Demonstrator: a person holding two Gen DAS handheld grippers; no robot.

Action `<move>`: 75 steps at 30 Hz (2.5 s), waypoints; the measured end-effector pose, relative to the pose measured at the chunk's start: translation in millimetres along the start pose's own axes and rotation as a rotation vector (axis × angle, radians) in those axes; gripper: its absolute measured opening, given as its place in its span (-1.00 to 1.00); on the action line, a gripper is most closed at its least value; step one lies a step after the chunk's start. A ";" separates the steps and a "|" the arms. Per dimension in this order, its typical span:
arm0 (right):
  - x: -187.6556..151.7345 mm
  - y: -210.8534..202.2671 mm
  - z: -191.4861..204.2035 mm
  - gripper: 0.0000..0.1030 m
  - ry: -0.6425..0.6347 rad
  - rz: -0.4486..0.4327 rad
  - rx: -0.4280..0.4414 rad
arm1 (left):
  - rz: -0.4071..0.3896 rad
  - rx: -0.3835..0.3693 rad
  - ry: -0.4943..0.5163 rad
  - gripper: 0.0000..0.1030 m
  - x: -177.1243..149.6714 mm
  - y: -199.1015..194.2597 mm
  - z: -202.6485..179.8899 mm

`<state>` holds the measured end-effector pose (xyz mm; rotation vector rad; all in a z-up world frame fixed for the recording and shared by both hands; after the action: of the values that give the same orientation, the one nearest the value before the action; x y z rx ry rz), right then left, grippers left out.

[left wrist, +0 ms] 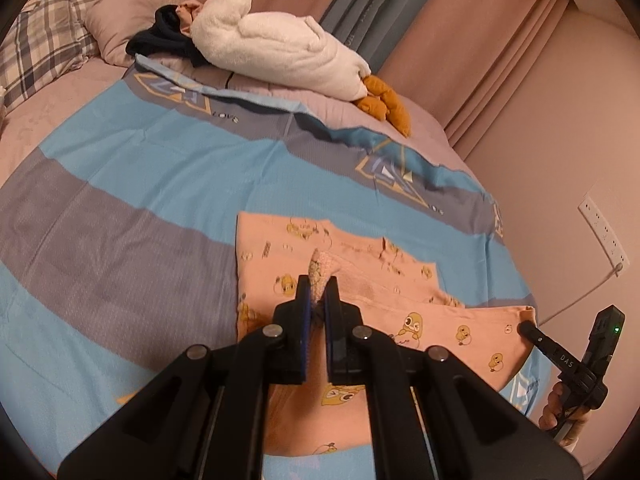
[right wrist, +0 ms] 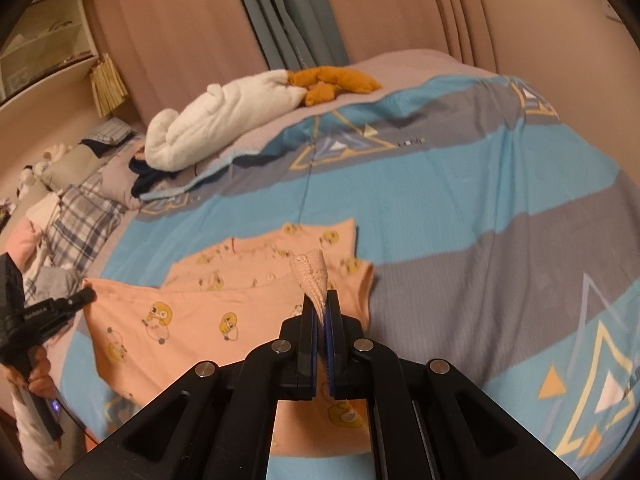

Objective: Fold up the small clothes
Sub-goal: 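Grasp the sleepsuit edge with the right gripper while the left gripper pinches fabric, then lift the held edge with both grippers and lay it over the body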

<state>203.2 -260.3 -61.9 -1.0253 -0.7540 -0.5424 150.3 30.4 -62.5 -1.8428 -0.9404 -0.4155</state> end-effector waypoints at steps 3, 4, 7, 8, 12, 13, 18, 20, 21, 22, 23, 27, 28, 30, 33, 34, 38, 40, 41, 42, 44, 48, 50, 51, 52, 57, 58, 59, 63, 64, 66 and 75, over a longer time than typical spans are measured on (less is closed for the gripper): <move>15.5 3.3 3.5 -0.92 -0.024 -0.025 0.002 | -0.032 0.006 -0.008 -0.91 14.9 1.9 3.2; 22.6 6.3 5.4 -0.92 -0.033 -0.034 0.000 | -0.040 0.008 -0.011 -0.91 19.3 2.8 4.0; 37.8 14.7 10.0 -0.92 -0.050 -0.046 0.015 | -0.064 0.006 -0.019 -0.91 34.4 8.2 5.2; 40.9 16.9 10.5 -0.92 -0.054 -0.049 0.019 | -0.069 0.006 -0.021 -0.91 40.1 11.8 6.2; 57.3 31.7 11.4 -0.92 -0.061 -0.055 0.016 | -0.083 0.031 -0.024 -0.91 56.7 24.5 12.5; 60.3 34.6 11.2 -0.92 -0.059 -0.055 0.019 | -0.083 0.035 -0.026 -0.91 61.3 29.6 14.4; 75.1 59.6 5.6 -0.92 -0.054 -0.039 -0.009 | -0.052 0.052 -0.058 -0.91 76.9 59.9 27.9; 79.3 71.8 2.3 -0.92 -0.042 -0.023 -0.006 | -0.040 0.065 -0.073 -0.91 82.7 74.4 34.2; 80.5 79.2 -0.2 -0.92 -0.032 -0.010 -0.010 | -0.037 0.071 -0.078 -0.91 85.0 80.9 36.3; 81.5 85.4 -2.8 -0.92 -0.027 0.002 -0.014 | -0.031 0.077 -0.083 -0.91 86.6 86.2 38.4; 82.3 94.3 -6.7 -0.92 -0.022 0.018 -0.024 | -0.021 0.082 -0.088 -0.91 88.0 93.8 40.7; 80.5 121.9 -17.2 -0.92 -0.003 0.071 -0.050 | 0.022 0.123 -0.083 -0.91 89.1 125.0 50.3; 78.7 131.0 -19.5 -0.92 0.002 0.090 -0.055 | 0.040 0.145 -0.075 -0.91 88.3 135.0 54.2; 76.6 143.7 -23.9 -0.92 -0.002 0.109 -0.071 | 0.069 0.173 -0.071 -0.91 86.4 150.5 61.1; 68.9 162.3 -31.7 -0.92 -0.013 0.150 -0.122 | 0.114 0.213 -0.077 -0.90 80.7 173.0 73.8; 65.7 166.9 -33.7 -0.92 -0.013 0.162 -0.130 | 0.131 0.226 -0.080 -0.90 77.5 180.2 78.2; 53.4 179.9 -43.7 -0.92 -0.011 0.205 -0.166 | 0.171 0.266 -0.072 -0.90 66.9 195.6 88.7; 48.5 184.3 -47.8 -0.92 -0.005 0.221 -0.173 | 0.187 0.279 -0.063 -0.90 64.1 201.8 92.5; 47.2 186.7 -49.3 -0.92 -0.004 0.227 -0.174 | 0.192 0.285 -0.061 -0.90 62.5 203.4 94.7; 45.7 188.1 -50.2 -0.92 -0.003 0.232 -0.178 | 0.201 0.289 -0.060 -0.89 60.1 205.4 96.7; 42.8 191.3 -52.8 -0.92 -0.004 0.244 -0.189 | 0.212 0.299 -0.057 -0.89 56.7 208.5 99.6; 38.4 195.8 -52.8 -0.92 -0.016 0.257 -0.204 | 0.217 0.311 -0.046 -0.88 54.8 211.6 101.0; 37.5 196.4 -53.4 -0.92 -0.020 0.260 -0.212 | 0.218 0.316 -0.038 -0.88 54.7 212.5 100.4; 37.4 197.3 -53.9 -0.92 -0.020 0.263 -0.215 | 0.218 0.315 -0.038 -0.87 54.5 213.3 100.3; 36.6 196.7 -54.2 -0.92 -0.018 0.263 -0.217 | 0.220 0.315 -0.039 -0.86 54.0 213.2 101.2; 37.5 199.5 -54.0 -0.92 -0.028 0.266 -0.232 | 0.221 0.319 -0.044 -0.83 53.1 216.5 103.3; 36.9 199.2 -54.1 -0.92 -0.027 0.267 -0.235 | 0.220 0.320 -0.044 -0.83 53.1 217.1 103.0; 37.1 199.6 -54.3 -0.92 -0.026 0.267 -0.238 | 0.219 0.321 -0.049 -0.82 53.0 216.7 103.3; 38.1 202.8 -53.9 -0.92 -0.035 0.266 -0.250 | 0.224 0.317 -0.063 -0.81 53.1 218.0 104.1; 37.9 202.9 -53.9 -0.92 -0.038 0.267 -0.253 | 0.225 0.316 -0.066 -0.81 53.1 218.0 104.3; 37.6 203.3 -54.0 -0.92 -0.042 0.269 -0.258 | 0.224 0.315 -0.068 -0.81 52.6 217.8 104.3; 34.3 205.4 -55.1 -0.92 -0.046 0.275 -0.274 | 0.221 0.349 -0.061 -0.78 52.4 217.4 103.6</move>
<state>388.0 -224.1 -166.4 -1.3756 -0.5756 -0.3912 336.0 97.5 -209.9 -1.6218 -0.7823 -0.0534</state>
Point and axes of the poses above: each gripper's, at about its wrist camera, not at the fingertips, and y roughly the way its jaws point, z to its left, x to its top, the point moved 10 cm from there along y, roughly the way its jaws point
